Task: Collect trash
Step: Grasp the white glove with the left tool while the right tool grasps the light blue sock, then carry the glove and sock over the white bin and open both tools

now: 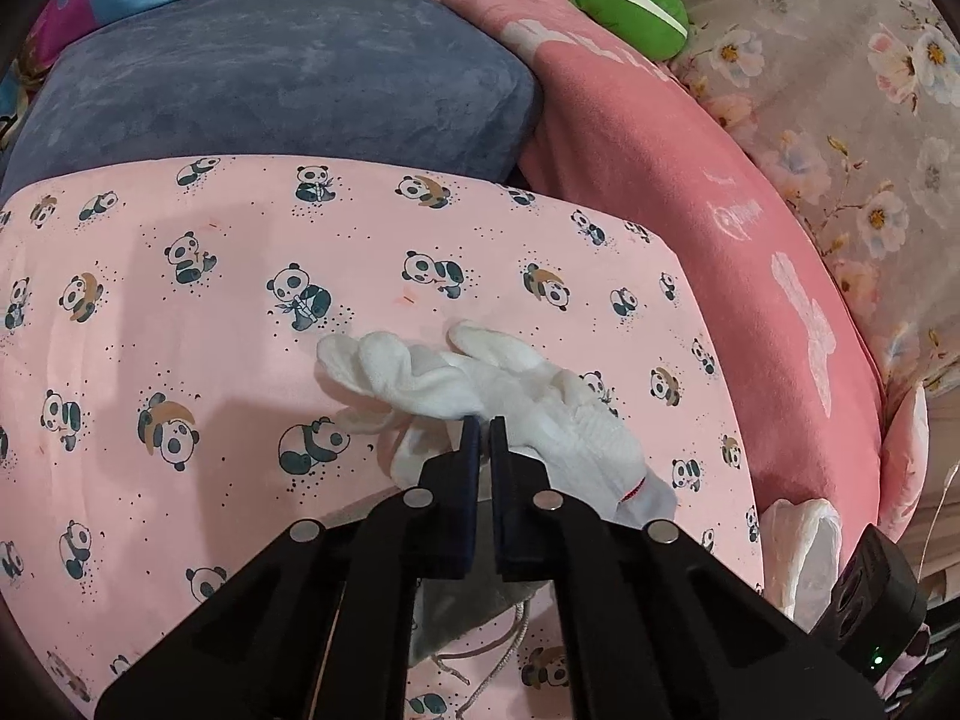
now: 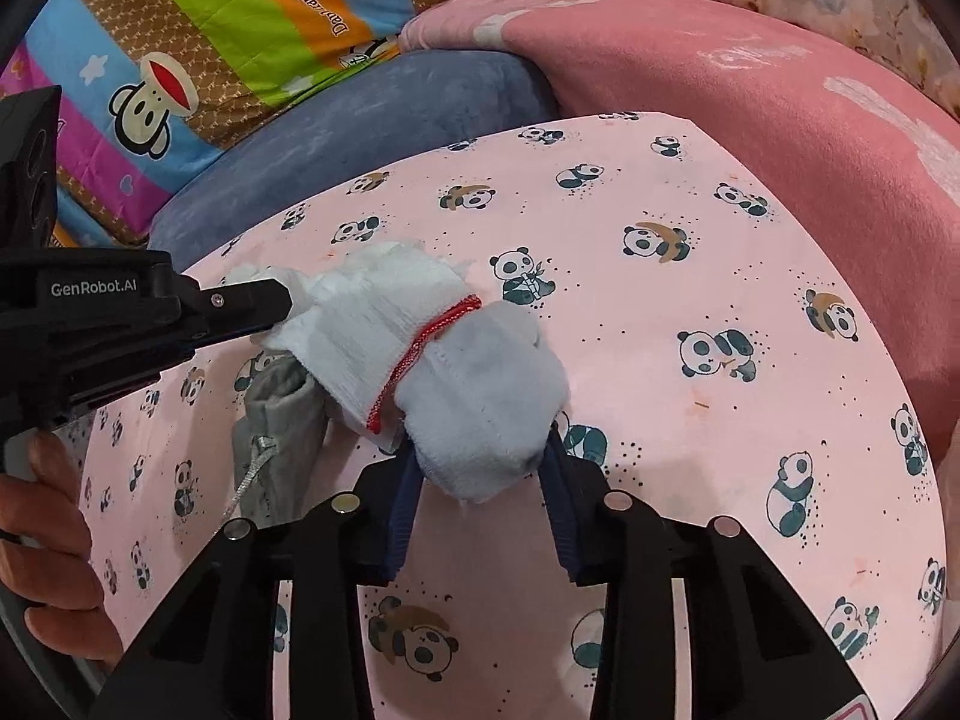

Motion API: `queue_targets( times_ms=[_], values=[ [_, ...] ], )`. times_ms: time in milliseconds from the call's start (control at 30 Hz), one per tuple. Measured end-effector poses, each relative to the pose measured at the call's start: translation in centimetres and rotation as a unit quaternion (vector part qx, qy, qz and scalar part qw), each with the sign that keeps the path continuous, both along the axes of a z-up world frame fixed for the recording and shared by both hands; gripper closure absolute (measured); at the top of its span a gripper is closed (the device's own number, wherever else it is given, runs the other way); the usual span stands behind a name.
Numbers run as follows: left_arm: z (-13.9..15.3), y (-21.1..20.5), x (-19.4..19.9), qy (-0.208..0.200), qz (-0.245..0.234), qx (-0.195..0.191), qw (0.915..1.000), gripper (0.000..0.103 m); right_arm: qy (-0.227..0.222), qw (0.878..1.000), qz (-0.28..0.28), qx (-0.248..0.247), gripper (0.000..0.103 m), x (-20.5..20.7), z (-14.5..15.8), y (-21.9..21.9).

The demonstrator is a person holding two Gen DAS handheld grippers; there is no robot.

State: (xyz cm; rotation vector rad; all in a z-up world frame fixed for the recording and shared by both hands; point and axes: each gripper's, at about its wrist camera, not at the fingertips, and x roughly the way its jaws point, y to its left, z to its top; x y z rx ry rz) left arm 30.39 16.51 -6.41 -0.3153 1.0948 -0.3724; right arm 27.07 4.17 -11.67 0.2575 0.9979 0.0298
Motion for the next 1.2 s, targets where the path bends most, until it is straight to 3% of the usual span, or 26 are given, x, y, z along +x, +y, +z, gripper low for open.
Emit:
queue_targets(
  times_ms=[367,767,1200],
  values=[
    [5.3,-2.0,-3.1,-0.054,-0.022,-0.002,0.9983,0.1,-0.037,0.999,-0.026,0.029,0.068,-4.4,3.4,-2.0],
    [10.1,-7.5,-8.1,-0.101,-0.068,-0.004,0.9926,0.1,-0.088,0.993,-0.072,0.042,0.068,-11.1,8.5,-6.7],
    [10.6,-17.9,-14.4,-0.112,-0.163,0.009,0.9802,0.1,-0.121,0.976,-0.176,0.043,0.068,-21.3,10.7,-17.0]
  ],
)
